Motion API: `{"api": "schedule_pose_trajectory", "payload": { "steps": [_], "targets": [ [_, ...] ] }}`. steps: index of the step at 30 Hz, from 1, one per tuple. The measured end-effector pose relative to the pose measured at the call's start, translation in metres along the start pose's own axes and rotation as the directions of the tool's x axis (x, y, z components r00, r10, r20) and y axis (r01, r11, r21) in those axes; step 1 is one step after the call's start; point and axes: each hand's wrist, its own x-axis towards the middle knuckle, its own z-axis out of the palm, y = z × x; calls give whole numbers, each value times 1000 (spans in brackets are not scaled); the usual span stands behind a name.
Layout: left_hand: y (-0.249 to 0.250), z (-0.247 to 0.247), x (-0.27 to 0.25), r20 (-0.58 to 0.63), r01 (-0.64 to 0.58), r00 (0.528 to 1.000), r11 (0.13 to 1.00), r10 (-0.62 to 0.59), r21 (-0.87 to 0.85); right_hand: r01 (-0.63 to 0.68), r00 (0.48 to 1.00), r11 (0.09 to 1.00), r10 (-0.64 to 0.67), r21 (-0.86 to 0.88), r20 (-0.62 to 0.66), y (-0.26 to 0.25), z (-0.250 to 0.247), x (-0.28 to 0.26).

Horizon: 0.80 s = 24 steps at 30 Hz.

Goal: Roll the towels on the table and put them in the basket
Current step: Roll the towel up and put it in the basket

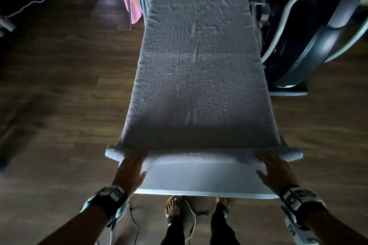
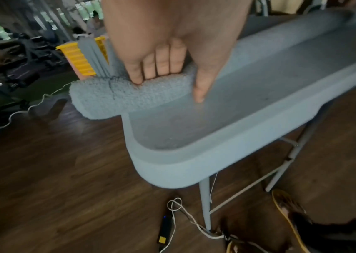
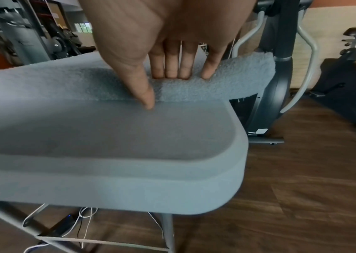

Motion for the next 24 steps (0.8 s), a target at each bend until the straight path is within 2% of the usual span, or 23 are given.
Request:
{"api": "schedule_pose_trajectory", "payload": {
  "steps": [3, 7, 10, 13, 15, 19, 21, 22, 24],
  "targets": [
    [2, -10, 7, 48, 84, 996, 994, -81, -65, -61, 997, 996, 64, -73, 43, -1, -5, -1],
    [3, -23, 25, 152, 100, 984, 994, -92, -44, -32, 999, 989, 37, -142, 35, 2, -9, 22],
    [6, -25, 26, 217, 159, 966, 985, -142, -63, -39, 998, 986, 46, -162, 40, -3, -16, 30],
    [3, -23, 25, 254, 166, 956, 985, -149, -47, -11, 991, 936, 59, -352, 124, -12, -26, 34],
    [0, -19, 23, 178, 148, 974, 988, -139, -36, 17, 988, 941, 36, -339, 152, -11, -31, 38],
    [-8, 6, 7, -65, 69, 995, 996, -72, -55, 55, 996, 993, -62, -100, -70, 7, -11, 35],
    [-7, 11, -4, -64, 7, 998, 1000, -9, -30, 91, 991, 995, -96, -49, -95, 11, 6, 17],
    [-5, 10, -8, -32, 15, 999, 999, -16, -35, 78, 993, 996, -81, -32, -81, 9, 8, 9],
    [-1, 3, -8, 22, 46, 999, 998, -45, -47, 16, 1000, 998, -15, -60, 7, 3, 5, 0]
  ]
}}
